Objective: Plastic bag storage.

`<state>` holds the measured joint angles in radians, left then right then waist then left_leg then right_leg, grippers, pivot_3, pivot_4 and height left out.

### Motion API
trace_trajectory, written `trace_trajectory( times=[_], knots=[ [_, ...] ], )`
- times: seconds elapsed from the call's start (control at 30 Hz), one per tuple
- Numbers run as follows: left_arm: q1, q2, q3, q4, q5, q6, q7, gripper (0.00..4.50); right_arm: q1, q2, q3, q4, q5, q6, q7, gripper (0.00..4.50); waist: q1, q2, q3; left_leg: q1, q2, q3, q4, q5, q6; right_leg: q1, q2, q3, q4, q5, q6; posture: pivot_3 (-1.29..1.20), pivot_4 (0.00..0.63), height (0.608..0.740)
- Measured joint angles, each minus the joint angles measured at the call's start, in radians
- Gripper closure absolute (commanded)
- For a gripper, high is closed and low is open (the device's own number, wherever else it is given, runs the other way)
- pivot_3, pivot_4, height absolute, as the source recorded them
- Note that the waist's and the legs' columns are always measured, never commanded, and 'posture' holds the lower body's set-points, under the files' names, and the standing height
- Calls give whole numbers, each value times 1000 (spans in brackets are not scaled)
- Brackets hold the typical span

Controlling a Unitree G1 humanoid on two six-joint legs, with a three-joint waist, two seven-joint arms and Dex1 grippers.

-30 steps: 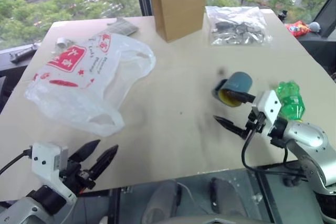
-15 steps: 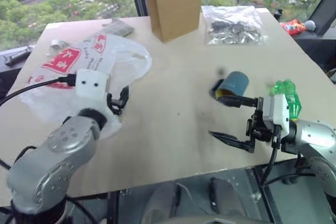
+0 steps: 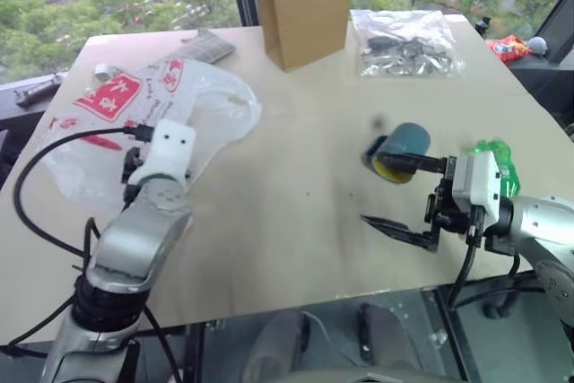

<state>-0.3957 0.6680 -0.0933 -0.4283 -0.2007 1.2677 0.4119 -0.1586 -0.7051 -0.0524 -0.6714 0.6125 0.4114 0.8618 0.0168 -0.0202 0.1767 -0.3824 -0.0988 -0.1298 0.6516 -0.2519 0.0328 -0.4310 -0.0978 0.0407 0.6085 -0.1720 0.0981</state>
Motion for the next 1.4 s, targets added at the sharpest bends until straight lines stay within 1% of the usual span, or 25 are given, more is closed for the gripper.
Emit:
trace_trajectory(
  times=[0.17, 0.23, 0.33, 0.4, 0.5, 0.53, 0.57, 0.6, 0.7, 0.73, 0.8, 0.9, 0.97, 1.07, 1.13, 1.2, 1.3, 1.4],
  knots=[
    [-81, -31, -33, 160, 71, -67, -75, 1429, -4, -1, 1, -5, -3, 3, -14, 0, -3, 0, 0, -1, 0, 0, 0, 0, 0, -1, 0, 0, 0, 0, 0, 0, 150, 740],
    [-116, -31, -50, 270, 131, -125, -88, 1429, -4, -3, 1, -20, -2, 7, -21, 0, -4, 0, 0, -1, 0, 0, 0, 0, 0, -1, 0, 0, 0, 0, 0, 0, 150, 740],
    [-117, -33, -43, 335, 171, -169, -110, 1429, 2, -5, 1, -35, -1, 16, -29, 0, -3, 0, 0, -1, 0, 0, 0, 0, 0, -1, 0, 1, 0, 0, 0, 0, 150, 740],
    [-107, -48, -3, 350, 167, -242, -163, 1429, 17, -6, 0, -47, -2, 21, -38, 0, -1, 0, 0, -1, 0, 0, 0, 0, 0, -1, -1, 0, 0, 0, 0, 0, 150, 740],
    [-77, -71, 92, 283, 105, -261, -269, 589, 27, -14, 0, -61, -2, 22, -41, 0, -3, 0, 0, -2, -1, 0, 0, 0, 0, -1, -2, 0, 0, 0, 0, 0, 150, 740],
    [-66, -76, 115, 226, 90, -230, -292, 69, 31, -17, -2, -63, -2, 22, -43, 0, -3, 0, 0, -2, -1, 0, 0, 0, 0, -1, -2, 0, 0, 0, 0, 0, 150, 740],
    [-58, -83, 134, 163, 88, -184, -301, 27, 34, -18, -3, -64, -2, 22, -46, 0, -3, 0, 0, -2, -1, 0, 0, 0, 0, -1, -2, 0, 0, 0, 0, 0, 150, 740],
    [-56, -109, 155, 64, 82, -110, -304, 27, 38, -19, -3, -64, -3, 22, -48, 0, -3, 0, 0, -1, -1, 0, 0, 0, 0, -1, -2, 0, 0, 0, 0, 0, 150, 740],
    [-98, -159, 148, -64, 84, 28, -298, 27, 36, -19, -3, -63, -8, 21, -49, 0, -1, -1, 0, -1, -1, -1, 1, 0, 0, 0, -2, -2, 1, 0, 0, 0, 150, 740],
    [-109, -161, 140, -73, 85, 44, -297, 27, 36, -19, -3, -63, -8, 21, -49, 0, -1, -1, 0, -1, -1, -1, 2, 0, 0, 0, -2, -2, 1, 0, 0, 0, 150, 740],
    [-170, -155, 81, -84, 127, 101, -276, 27, 31, -17, 1, -59, -13, 20, -49, 0, -3, -1, 0, -1, -1, -1, 2, 0, 0, 0, -1, -1, 1, 0, 0, 0, 150, 740],
    [-197, -153, 42, -74, 165, 109, -263, 27, 23, -15, 6, -51, -19, 19, -46, 0, -9, 0, 0, 1, 0, 1, 1, 0, 0, 0, 0, 1, 2, 0, 0, 0, 150, 740],
    [-180, -142, 9, -15, 204, 89, -256, 27, 16, -13, 12, -40, -26, 12, -44, 0, -11, 0, 0, 1, 0, 1, 1, 0, 0, 0, 1, 1, 1, 0, 0, 0, 150, 740],
    [-110, -100, 4, 75, 256, 34, -250, 27, 13, -11, 15, -30, -38, 6, -44, 0, -15, 0, 0, 0, 0, 1, 1, 0, 0, -1, 0, 2, 1, 0, 0, 0, 150, 740],
    [-72, -80, 5, 92, 285, -8, -254, 27, 14, -9, 15, -28, -43, 0, -44, 0, -7, -1, 0, -1, 0, 1, 1, 0, 0, -1, 0, 1, 1, 0, 0, 0, 150, 740],
    [-64, -70, 5, 91, 301, -35, -258, 27, 14, -8, 15, -27, -48, -3, -43, 0, 1, -1, 0, -1, -1, 0, 1, 0, 0, -1, -2, 0, 1, 0, 0, 0, 150, 740],
    [-40, -49, 9, 98, 329, -87, -267, 27, 15, -5, 15, -27, -56, -8, -43, 0, 1, -1, 0, -1, -1, 0, 1, 0, 0, -1, -2, 0, 1, 0, 0, 0, 150, 740],
    [-29, -33, 5, 168, 354, -186, -284, 27, 17, 2, 16, -27, -60, -10, -46, 0, -1, -1, 0, -1, -1, 0, 1, 0, 0, -1, -1, 0, 1, 0, 0, 0, 150, 740]
  ],
)
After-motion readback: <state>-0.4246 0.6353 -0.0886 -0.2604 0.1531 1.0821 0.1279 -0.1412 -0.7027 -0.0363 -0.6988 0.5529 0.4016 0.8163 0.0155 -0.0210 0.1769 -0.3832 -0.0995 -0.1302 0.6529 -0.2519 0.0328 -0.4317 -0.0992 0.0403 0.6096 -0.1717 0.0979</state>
